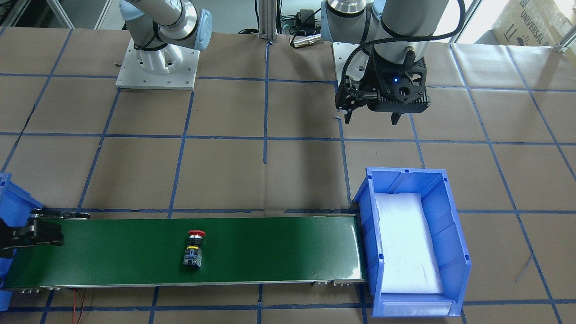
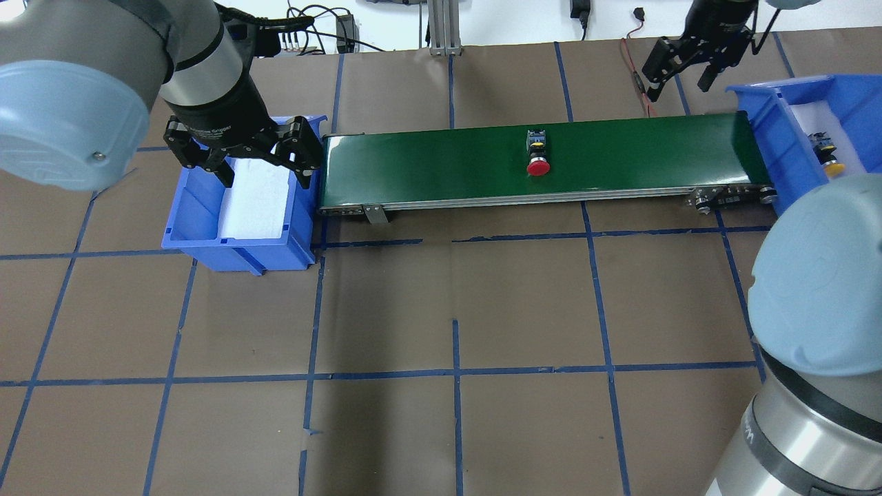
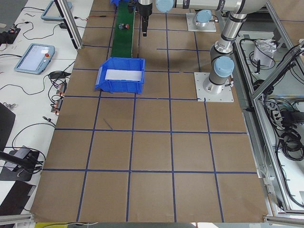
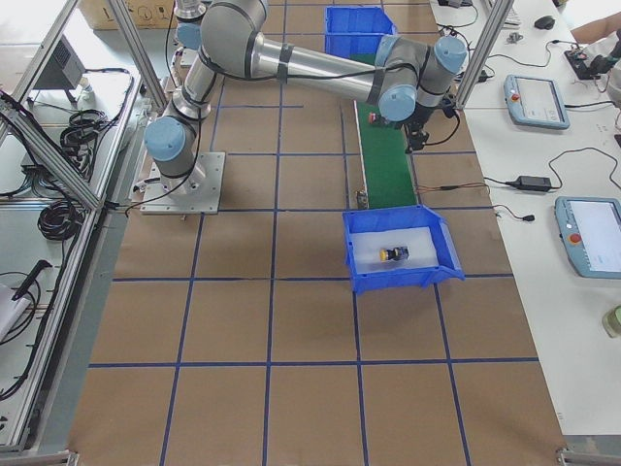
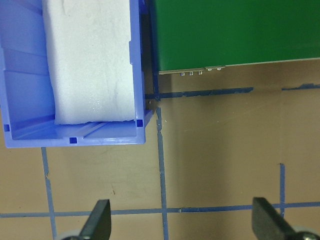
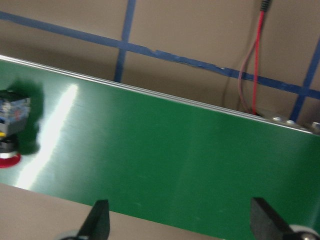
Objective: Transport two buttons from left to right
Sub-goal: 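Move the right gripper back over the red button on the belt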
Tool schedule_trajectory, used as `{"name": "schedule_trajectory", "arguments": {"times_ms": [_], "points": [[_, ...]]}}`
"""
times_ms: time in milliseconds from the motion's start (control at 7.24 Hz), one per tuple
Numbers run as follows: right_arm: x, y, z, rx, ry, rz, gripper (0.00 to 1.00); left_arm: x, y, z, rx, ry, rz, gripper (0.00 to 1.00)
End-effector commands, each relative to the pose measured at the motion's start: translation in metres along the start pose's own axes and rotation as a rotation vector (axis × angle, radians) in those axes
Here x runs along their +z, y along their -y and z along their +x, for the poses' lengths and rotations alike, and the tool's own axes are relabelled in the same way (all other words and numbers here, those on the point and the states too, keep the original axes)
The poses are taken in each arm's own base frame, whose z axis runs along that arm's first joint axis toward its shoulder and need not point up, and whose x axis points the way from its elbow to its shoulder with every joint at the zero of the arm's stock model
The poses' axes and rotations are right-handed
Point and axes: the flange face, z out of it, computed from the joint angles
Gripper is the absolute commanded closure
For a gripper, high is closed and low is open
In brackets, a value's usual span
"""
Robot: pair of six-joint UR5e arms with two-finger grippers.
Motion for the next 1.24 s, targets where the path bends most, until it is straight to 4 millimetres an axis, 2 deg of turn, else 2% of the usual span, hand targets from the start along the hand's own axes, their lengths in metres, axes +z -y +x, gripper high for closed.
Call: {"name": "schedule_trajectory", "arguments": {"times_ms": [0,276,414,690,828,966,1104], "points": [[0.028,0.011,-0.094,0.057,-0.017,0.018,0.01,0.001,0.001,0.000,0.001,0.000,-0.001,0.00],[0.052,0.012,-0.144,0.112,-0.027,0.055,0.01,0.001,0.001,-0.001,0.001,0.000,-0.003,0.00],[0.064,0.016,-0.144,0.127,-0.030,0.067,0.01,0.001,0.001,-0.001,0.001,0.000,-0.003,0.00],[0.083,0.012,-0.147,0.186,-0.025,0.047,0.01,0.001,0.000,0.002,0.004,-0.003,-0.004,0.00],[0.101,0.015,-0.144,0.189,-0.035,0.084,0.01,0.002,0.000,0.001,0.003,-0.004,-0.006,0.00],[0.111,0.015,-0.138,0.192,-0.087,0.100,0.01,0.002,0.001,0.000,0.003,-0.001,-0.004,0.00],[0.120,0.012,-0.137,0.199,-0.093,0.089,0.12,0.002,0.001,-0.001,0.001,-0.001,-0.004,0.00]]}}
